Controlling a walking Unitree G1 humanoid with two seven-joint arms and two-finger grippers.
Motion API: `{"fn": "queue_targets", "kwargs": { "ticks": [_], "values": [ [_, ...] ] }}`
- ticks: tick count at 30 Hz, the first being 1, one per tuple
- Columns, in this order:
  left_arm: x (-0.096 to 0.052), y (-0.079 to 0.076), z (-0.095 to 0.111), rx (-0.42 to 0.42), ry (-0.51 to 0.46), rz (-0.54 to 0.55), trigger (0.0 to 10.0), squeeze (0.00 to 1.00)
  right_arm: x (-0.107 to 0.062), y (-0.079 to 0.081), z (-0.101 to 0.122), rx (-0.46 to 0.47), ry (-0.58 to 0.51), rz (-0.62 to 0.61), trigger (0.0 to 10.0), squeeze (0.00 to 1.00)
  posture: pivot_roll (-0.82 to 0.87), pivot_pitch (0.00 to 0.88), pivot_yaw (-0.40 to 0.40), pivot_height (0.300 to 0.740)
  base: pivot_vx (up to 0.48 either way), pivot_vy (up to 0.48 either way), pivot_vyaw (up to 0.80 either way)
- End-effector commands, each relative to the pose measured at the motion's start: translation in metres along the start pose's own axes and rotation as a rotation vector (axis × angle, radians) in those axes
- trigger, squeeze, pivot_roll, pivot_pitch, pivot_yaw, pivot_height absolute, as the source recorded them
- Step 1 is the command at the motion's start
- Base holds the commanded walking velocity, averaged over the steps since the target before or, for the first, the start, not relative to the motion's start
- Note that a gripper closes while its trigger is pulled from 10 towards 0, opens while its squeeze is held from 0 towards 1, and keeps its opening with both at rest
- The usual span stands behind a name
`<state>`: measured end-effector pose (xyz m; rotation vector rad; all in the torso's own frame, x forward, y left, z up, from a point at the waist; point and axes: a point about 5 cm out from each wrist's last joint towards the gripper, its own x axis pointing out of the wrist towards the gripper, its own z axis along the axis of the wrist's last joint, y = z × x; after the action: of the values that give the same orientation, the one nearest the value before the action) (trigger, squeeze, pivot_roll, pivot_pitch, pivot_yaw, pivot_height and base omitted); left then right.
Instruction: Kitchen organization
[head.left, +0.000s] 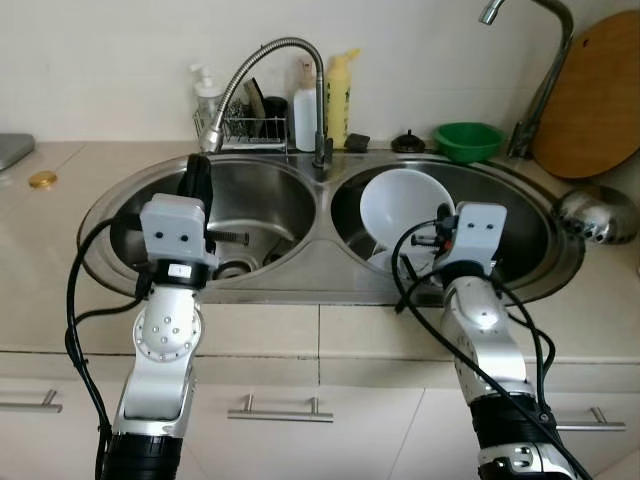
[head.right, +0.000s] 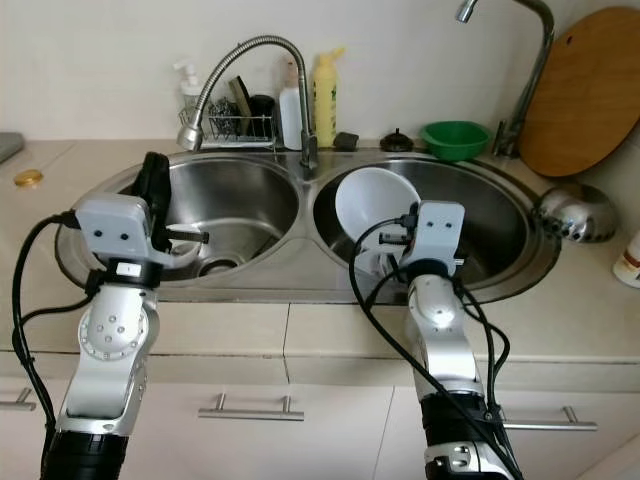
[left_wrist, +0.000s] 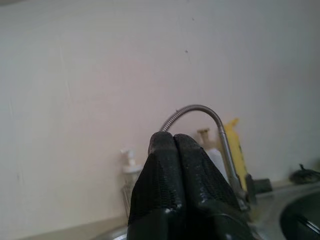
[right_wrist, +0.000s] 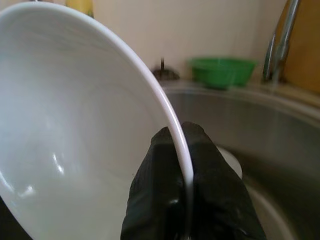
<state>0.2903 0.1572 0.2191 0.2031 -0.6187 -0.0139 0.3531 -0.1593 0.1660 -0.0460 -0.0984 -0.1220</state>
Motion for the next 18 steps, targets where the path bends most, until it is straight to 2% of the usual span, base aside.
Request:
{"fn": "queue_targets", "kwargs": {
  "ticks": [1, 2, 3, 6, 8, 10, 11, 13, 18],
  "values": [
    [-0.003, -0.003, -0.003, 0.000, 0.026, -0.017, 10.0, 0.00, 0.007, 0.001, 0.001, -0.045, 0.031, 0.029, 10.0, 0.00, -0.06, 0.000, 0.030, 0.740, 0.000, 0.000, 0.00],
    [-0.003, -0.003, -0.004, -0.001, 0.030, -0.019, 10.0, 0.00, 0.008, 0.003, -0.001, -0.073, 0.050, 0.057, 10.0, 0.00, -0.06, 0.000, 0.032, 0.740, 0.000, 0.000, 0.00],
    [-0.003, -0.005, -0.006, -0.003, 0.042, -0.023, 10.0, 0.00, 0.012, 0.009, -0.008, -0.151, 0.118, 0.133, 10.0, 0.00, -0.07, 0.000, 0.035, 0.740, 0.000, 0.000, 0.00],
    [-0.002, -0.006, -0.008, -0.008, 0.049, -0.028, 10.0, 0.00, 0.021, 0.012, -0.007, -0.185, 0.164, 0.205, 10.0, 0.00, -0.07, 0.000, 0.038, 0.740, 0.000, 0.000, 0.00],
    [-0.002, -0.008, -0.008, -0.012, 0.052, -0.035, 10.0, 0.00, 0.032, 0.013, 0.006, -0.273, 0.126, 0.229, 10.0, 0.00, -0.07, 0.000, 0.039, 0.740, 0.000, 0.000, 0.00],
    [-0.001, -0.008, -0.009, -0.014, 0.053, -0.036, 10.0, 0.00, 0.041, 0.012, 0.016, -0.263, 0.129, 0.234, 10.0, 0.00, -0.08, 0.000, 0.046, 0.740, 0.000, 0.000, 0.00],
    [-0.001, -0.010, -0.011, -0.026, 0.059, -0.037, 10.0, 0.00, 0.051, 0.011, 0.029, -0.280, 0.136, 0.254, 10.0, 0.00, -0.09, 0.000, 0.047, 0.740, 0.000, 0.000, 0.00],
    [-0.002, -0.013, -0.012, -0.034, 0.066, -0.044, 10.0, 0.00, 0.057, 0.010, 0.038, -0.311, 0.148, 0.286, 10.0, 0.00, -0.09, 0.000, 0.047, 0.740, 0.000, 0.000, 0.00],
    [-0.002, -0.020, -0.013, -0.047, 0.071, -0.064, 10.0, 0.00, 0.059, 0.012, 0.030, -0.440, 0.254, 0.408, 10.0, 0.00, -0.09, 0.000, 0.048, 0.740, 0.000, 0.000, 0.00]
  ]
}}
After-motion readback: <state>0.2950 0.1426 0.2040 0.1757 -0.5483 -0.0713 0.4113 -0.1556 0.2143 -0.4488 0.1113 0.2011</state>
